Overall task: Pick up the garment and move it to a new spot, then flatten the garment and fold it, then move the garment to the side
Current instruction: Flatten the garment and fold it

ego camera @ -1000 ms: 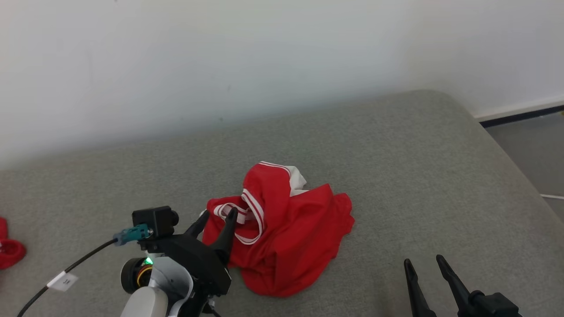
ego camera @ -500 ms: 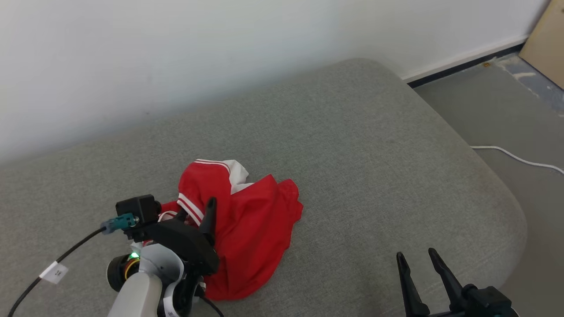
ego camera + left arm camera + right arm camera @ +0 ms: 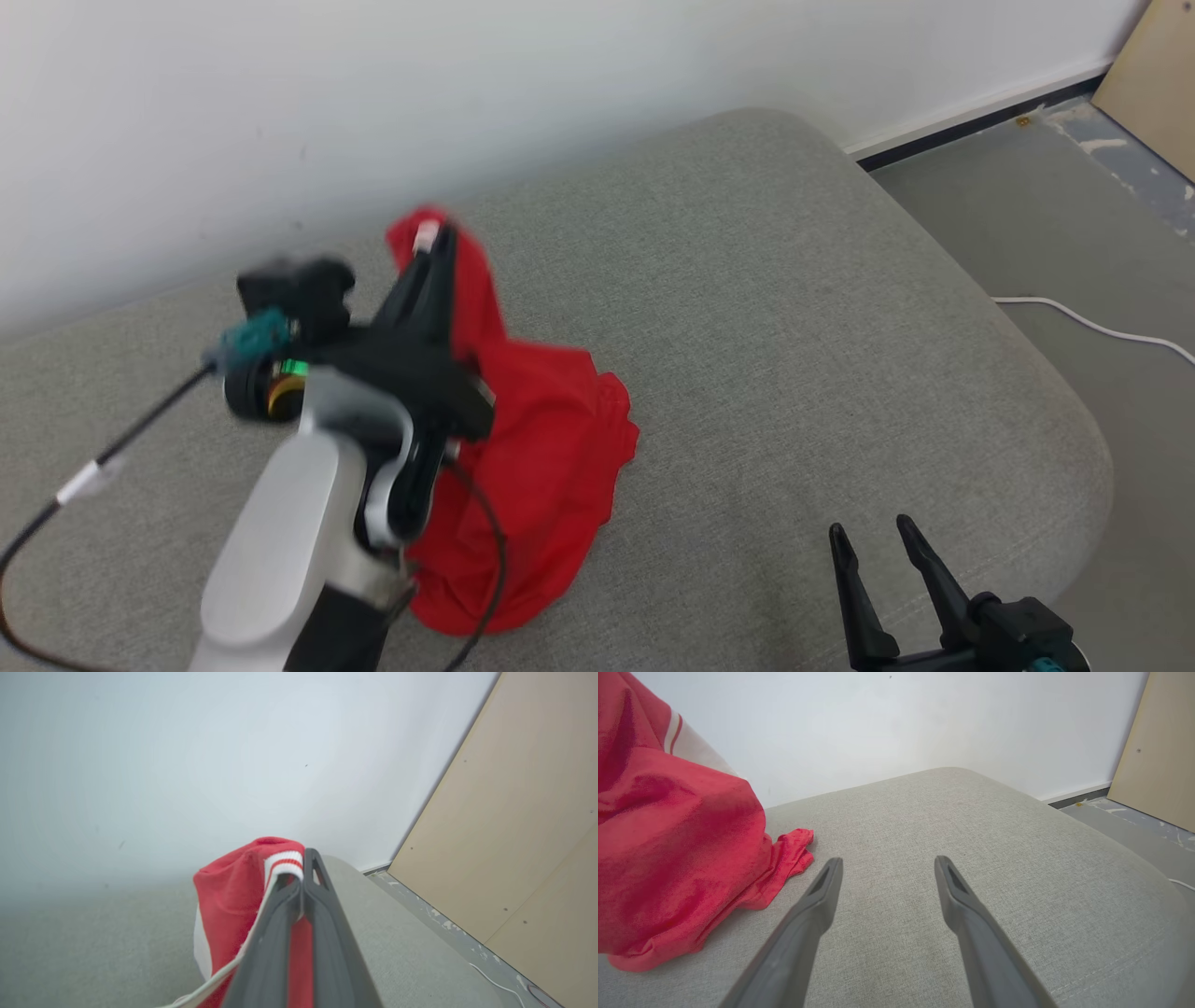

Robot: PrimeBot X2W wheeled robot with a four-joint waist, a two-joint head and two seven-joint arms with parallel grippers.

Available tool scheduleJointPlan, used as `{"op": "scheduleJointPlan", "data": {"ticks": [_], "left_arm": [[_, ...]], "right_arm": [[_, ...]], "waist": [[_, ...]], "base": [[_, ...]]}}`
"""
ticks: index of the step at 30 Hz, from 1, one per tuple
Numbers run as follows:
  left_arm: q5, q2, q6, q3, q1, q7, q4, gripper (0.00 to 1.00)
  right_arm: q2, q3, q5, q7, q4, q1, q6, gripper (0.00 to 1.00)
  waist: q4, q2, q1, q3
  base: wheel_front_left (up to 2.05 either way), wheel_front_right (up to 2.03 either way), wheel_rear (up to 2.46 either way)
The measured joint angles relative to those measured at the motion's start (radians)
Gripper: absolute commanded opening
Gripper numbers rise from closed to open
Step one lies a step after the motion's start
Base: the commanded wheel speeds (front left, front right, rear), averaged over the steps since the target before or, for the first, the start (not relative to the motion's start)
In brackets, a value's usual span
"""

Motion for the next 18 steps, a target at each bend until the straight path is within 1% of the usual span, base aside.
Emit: {"op": "scheduleJointPlan", "data": {"ticks": [4, 8, 9, 11, 15, 18], "left_arm": [[0.007, -0.013, -0.019, -0.041, -0.135, -0.078, -0.002, 0.0], [-0.019, -0.018, -0.032, -0.08, -0.24, -0.175, -0.01, 0.0], [-0.034, -0.018, -0.032, -0.091, -0.261, -0.204, -0.017, 0.0], [-0.068, -0.02, -0.015, -0.105, -0.29, -0.26, -0.029, 0.0], [-0.102, -0.021, 0.015, -0.101, -0.258, -0.306, -0.05, 0.0], [-0.128, -0.015, 0.017, -0.093, -0.142, -0.31, -0.047, 0.0]], "right_arm": [[0.002, 0.013, 0.0, 0.0, 0.005, -0.007, 0.0, 1.0], [0.003, 0.014, 0.0, -0.001, 0.009, -0.01, 0.0, 1.0], [0.002, 0.006, 0.0, -0.001, 0.009, -0.009, 0.0, 1.0], [0.001, -0.009, 0.0, -0.001, 0.005, -0.005, 0.0, 1.0], [0.002, -0.024, -0.001, -0.001, -0.007, 0.001, 0.0, 1.0], [0.003, -0.026, -0.003, -0.002, -0.017, 0.001, 0.0, 1.0]], "waist": [[-0.005, 0.0, 0.0, -0.004], [-0.011, 0.0, -0.0001, -0.007], [-0.009, 0.0, 0.0, -0.007], [0.0, 0.0, -0.0001, -0.007], [0.032, 0.0, -0.0001, 0.0], [0.071, 0.0, -0.0001, 0.01]], "base": [[0.0, 0.0, 0.0], [0.0, 0.0, 0.0], [0.0, 0.0, 0.0], [0.0, 0.0, 0.0], [0.0, 0.0, 0.0], [0.0, 0.0, 0.0]]}}
